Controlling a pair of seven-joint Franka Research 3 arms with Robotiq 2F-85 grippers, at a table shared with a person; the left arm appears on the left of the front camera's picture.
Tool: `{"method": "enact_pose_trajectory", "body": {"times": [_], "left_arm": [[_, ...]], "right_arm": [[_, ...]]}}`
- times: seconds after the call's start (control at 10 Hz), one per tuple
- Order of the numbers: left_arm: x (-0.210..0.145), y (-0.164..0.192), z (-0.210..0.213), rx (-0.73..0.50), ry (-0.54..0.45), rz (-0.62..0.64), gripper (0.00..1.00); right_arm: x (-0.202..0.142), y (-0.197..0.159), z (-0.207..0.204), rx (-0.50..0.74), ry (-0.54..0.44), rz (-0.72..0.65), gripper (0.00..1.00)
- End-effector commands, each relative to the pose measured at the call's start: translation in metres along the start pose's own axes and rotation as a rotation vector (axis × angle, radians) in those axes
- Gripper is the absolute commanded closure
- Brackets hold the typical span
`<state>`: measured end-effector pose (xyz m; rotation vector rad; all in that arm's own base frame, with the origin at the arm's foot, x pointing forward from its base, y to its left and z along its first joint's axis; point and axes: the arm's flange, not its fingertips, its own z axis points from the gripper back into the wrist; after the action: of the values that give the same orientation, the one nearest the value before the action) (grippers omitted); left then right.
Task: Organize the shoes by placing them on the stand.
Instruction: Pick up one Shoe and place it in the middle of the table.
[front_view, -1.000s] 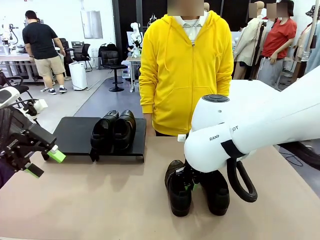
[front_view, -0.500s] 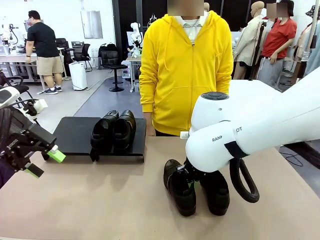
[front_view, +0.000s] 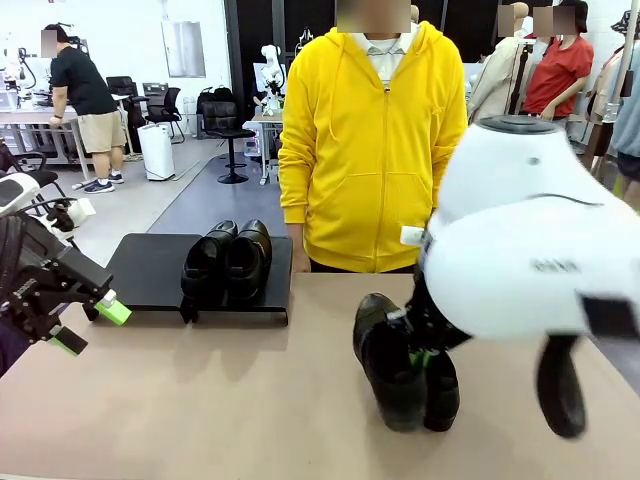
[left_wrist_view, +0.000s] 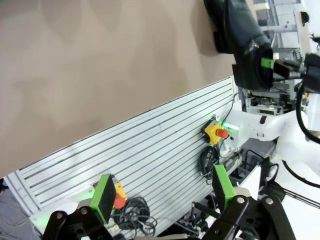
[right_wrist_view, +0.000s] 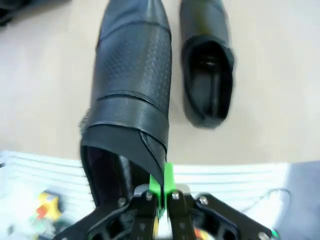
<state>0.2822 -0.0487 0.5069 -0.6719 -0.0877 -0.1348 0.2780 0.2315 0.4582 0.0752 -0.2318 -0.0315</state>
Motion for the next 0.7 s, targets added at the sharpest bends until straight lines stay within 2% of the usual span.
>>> {"method": "enact_pose_trajectory", "body": {"times": [0.0, 0.2, 0.3, 0.4, 0.5, 0.6], "left_arm": [[-0.001, 0.0, 0.003, -0.018, 0.002, 0.003, 0.0], [-0.001, 0.0, 0.003, -0.018, 0.002, 0.003, 0.0], [-0.001, 0.0, 0.003, -0.018, 0.002, 0.003, 0.0], [-0.001, 0.0, 0.003, -0.018, 0.002, 0.003, 0.0], [-0.001, 0.0, 0.003, -0.018, 0.002, 0.003, 0.0], [-0.001, 0.0, 0.003, -0.018, 0.002, 0.003, 0.0]], "right_arm": [[0.028, 0.008, -0.008, 0.028, 0.021, 0.015, 1.0], [0.028, 0.008, -0.008, 0.028, 0.021, 0.015, 1.0], [-0.001, -0.002, -0.004, -0.008, 0.005, 0.001, 1.0], [-0.004, 0.017, -0.008, -0.013, 0.005, -0.031, 1.0], [-0.013, 0.049, -0.01, 0.056, -0.007, -0.015, 1.0], [-0.019, 0.079, -0.016, 0.035, -0.004, -0.005, 1.0]]}}
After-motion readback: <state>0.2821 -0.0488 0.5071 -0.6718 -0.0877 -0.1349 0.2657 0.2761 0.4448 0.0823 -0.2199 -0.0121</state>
